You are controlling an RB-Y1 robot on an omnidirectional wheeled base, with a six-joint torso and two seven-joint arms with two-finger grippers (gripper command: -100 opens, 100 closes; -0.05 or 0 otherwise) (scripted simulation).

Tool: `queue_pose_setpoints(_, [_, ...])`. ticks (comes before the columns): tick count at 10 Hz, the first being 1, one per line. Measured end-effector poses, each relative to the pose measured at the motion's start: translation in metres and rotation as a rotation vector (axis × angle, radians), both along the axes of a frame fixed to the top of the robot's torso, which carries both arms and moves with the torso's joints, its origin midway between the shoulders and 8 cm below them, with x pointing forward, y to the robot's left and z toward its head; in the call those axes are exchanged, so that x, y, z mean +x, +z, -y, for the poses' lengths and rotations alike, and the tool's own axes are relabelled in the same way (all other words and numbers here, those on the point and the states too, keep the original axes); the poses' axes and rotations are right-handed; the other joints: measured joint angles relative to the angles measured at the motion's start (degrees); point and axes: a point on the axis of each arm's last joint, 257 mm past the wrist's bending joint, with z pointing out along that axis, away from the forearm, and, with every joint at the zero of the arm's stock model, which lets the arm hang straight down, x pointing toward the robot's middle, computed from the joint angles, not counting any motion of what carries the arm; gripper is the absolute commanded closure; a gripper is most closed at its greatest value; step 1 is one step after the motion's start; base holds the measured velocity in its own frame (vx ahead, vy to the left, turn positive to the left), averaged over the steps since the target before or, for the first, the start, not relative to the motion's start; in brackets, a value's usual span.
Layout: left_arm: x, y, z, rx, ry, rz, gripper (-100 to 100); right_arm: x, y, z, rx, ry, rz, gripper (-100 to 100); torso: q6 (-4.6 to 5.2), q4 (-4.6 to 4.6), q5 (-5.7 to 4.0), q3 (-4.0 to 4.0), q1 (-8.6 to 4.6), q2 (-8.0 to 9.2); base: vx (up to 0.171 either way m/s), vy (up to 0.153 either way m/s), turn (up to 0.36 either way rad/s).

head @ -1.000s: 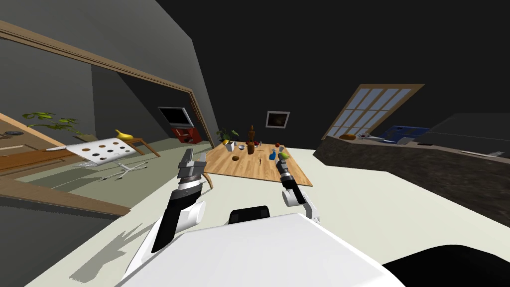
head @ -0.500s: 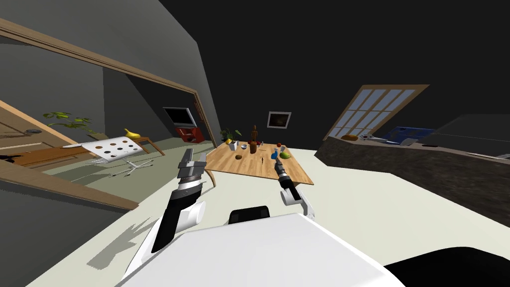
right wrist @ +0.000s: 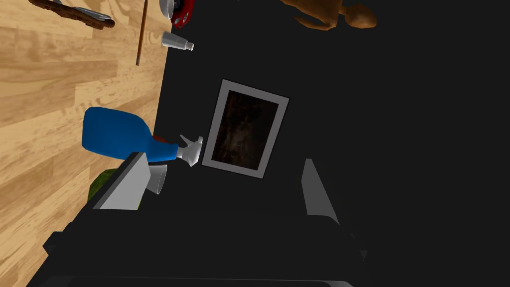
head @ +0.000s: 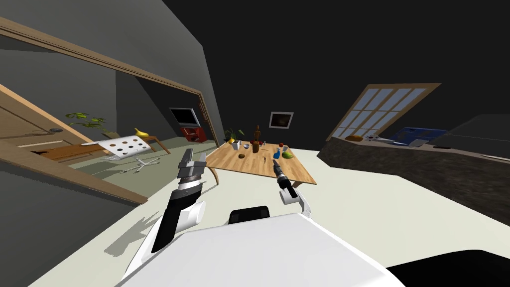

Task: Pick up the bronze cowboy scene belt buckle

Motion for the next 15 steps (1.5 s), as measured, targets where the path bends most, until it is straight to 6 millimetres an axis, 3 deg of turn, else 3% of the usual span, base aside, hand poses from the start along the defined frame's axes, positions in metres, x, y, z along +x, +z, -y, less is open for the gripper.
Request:
queue_pose_setpoints(5, [0.000, 0.000, 0.000, 0.000, 0.000, 0.000, 0, 0.007, -0.067, 0.010, -0.113, 0.004, -0.167, -100, 0.01, -0.02, 0.00, -0.06, -0.01, -0.11, -0.013, 0.066, 0.069])
queue_pose_setpoints(15, [0.000, 0.000, 0.000, 0.000, 0.000, 0.000, 0, 0.007, -0.154, 0.040, -0.326, 0.015, -0.402, -100, 0.04, -0.04, -0.03, -0.09, -0.22, -0.16, 0.018, 0.039, 0.072])
